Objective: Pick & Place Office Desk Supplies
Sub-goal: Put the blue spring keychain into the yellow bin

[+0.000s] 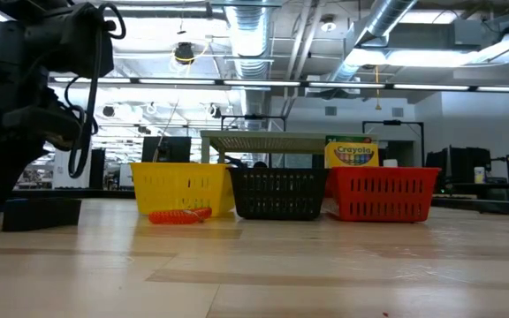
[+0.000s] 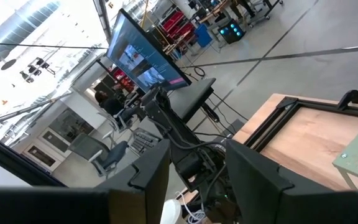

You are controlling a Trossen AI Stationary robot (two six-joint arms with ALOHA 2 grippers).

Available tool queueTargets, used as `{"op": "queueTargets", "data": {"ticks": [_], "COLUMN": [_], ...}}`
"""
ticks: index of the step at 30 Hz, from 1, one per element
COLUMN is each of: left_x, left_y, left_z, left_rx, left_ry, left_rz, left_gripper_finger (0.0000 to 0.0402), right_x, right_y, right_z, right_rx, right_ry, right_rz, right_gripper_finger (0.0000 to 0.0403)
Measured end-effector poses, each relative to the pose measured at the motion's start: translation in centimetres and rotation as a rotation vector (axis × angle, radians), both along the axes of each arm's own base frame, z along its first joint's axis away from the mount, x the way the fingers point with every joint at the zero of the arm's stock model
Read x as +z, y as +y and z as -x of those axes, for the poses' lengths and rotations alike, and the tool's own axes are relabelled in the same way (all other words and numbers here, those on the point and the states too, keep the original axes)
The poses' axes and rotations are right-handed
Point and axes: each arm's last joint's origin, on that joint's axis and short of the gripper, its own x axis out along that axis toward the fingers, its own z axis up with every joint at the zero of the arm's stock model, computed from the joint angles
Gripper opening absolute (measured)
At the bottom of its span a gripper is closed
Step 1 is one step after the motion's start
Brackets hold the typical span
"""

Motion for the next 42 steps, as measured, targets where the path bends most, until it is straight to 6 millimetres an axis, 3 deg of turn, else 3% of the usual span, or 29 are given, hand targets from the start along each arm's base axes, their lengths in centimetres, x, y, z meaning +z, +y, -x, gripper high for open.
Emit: {"op": "queueTargets", "data": {"ticks": [7, 17, 26, 35, 42], "left_x": [1.6, 5.5, 7.8, 9.9, 11.1], "left_y": [0.0, 0.1, 0.1, 1.9, 4.3], "left_z": [-0.5, -2.1, -3.5, -4.9, -5.5], "left_rx": [0.010, 0.034, 0.009, -0.017, -0.018], "left_ry": [-0.182, -0.643, -0.928, -1.165, -1.157], "left_rz": [0.012, -0.035, -0.067, -0.180, -0.296], "left_gripper_finger": [0.0004, 0.0003, 0.0003, 0.0003, 0.0002], "right_x": [0.0, 0.0, 0.0, 0.0, 0.0], "right_y": [0.0, 0.0, -0.3, -0.4, -0.6], "right_z": [0.0, 0.0, -0.1, -0.1, -0.1], "right_rx": [0.000, -0.001, -0.010, -0.016, -0.022], "right_ry": [0.002, 0.002, 0.001, 0.000, 0.000], "right_rz": [0.007, 0.007, 0.006, 0.006, 0.006], "right_gripper_finger": [0.0154, 0.0154, 0.0154, 0.0154, 0.0154]}}
